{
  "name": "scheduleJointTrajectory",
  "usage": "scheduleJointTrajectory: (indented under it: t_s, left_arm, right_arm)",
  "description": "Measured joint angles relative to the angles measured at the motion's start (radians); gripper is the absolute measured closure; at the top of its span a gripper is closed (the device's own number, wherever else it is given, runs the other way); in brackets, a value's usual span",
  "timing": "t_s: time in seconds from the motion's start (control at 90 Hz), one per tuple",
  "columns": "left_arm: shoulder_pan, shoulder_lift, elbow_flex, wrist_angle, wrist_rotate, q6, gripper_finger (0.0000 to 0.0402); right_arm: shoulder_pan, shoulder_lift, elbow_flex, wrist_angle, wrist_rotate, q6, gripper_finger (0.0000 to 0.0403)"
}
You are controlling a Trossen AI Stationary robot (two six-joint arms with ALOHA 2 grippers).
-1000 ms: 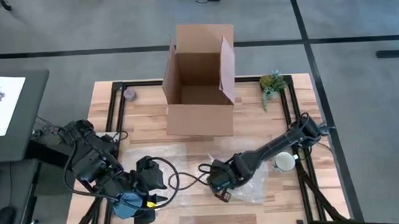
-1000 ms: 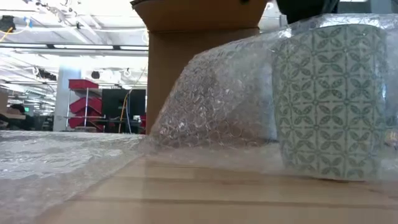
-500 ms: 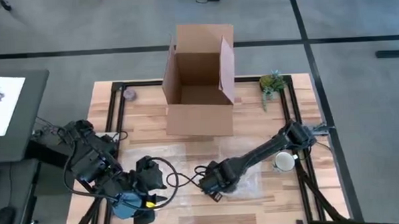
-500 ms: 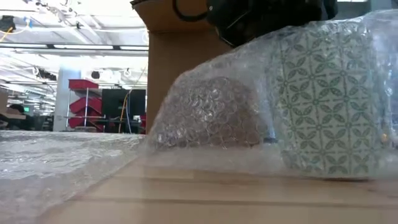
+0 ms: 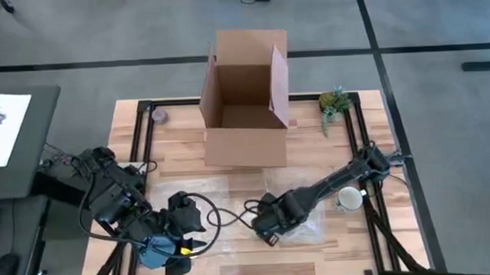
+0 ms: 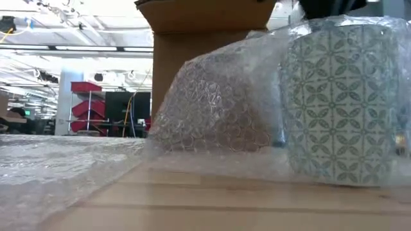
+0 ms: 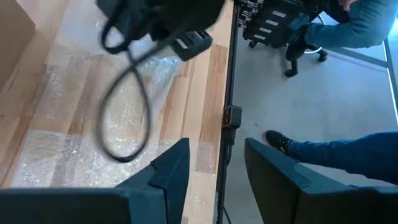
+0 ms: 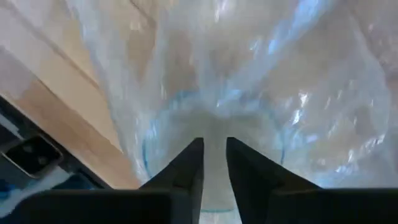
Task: Wrap mug
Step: Wrap the blue patterned mug with the right transparent bubble wrap
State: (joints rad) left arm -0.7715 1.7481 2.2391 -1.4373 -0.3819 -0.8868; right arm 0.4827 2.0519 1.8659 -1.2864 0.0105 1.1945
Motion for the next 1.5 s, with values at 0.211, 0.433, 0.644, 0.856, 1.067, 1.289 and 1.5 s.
scheduleJointTrajectory:
  t_s: [0.211,0.433,0.644,0.856,1.067,1.289,1.5]
  left_arm:
    - [0.006,0.000,0.000,0.003,-0.001,0.008,0.0268]
    - [0.012,0.000,0.000,0.014,-0.004,0.014,0.0268]
    - [0.013,0.000,0.000,0.015,-0.004,0.014,0.0268]
    - [0.013,0.000,0.000,0.015,-0.004,0.010,0.0268]
    - [0.013,0.000,0.000,0.015,-0.004,0.010,0.0268]
    - [0.013,0.000,0.000,0.015,-0.004,0.011,0.0268]
    - [0.013,0.000,0.000,0.015,-0.004,0.011,0.0268]
  right_arm:
    - [0.004,0.031,-0.124,0.083,0.057,0.012,0.0399]
    - [-0.006,0.082,-0.147,0.156,0.044,-0.070,0.0402]
    - [-0.022,0.090,-0.080,0.044,0.019,-0.104,0.0403]
    - [-0.026,0.086,0.110,-0.095,0.019,-0.123,0.0403]
    - [-0.013,0.098,0.152,-0.083,0.068,-0.065,0.0403]
    - [-0.013,0.215,0.152,-0.055,0.068,-0.103,0.0403]
    - [0.002,0.275,0.157,-0.031,0.068,-0.132,0.0403]
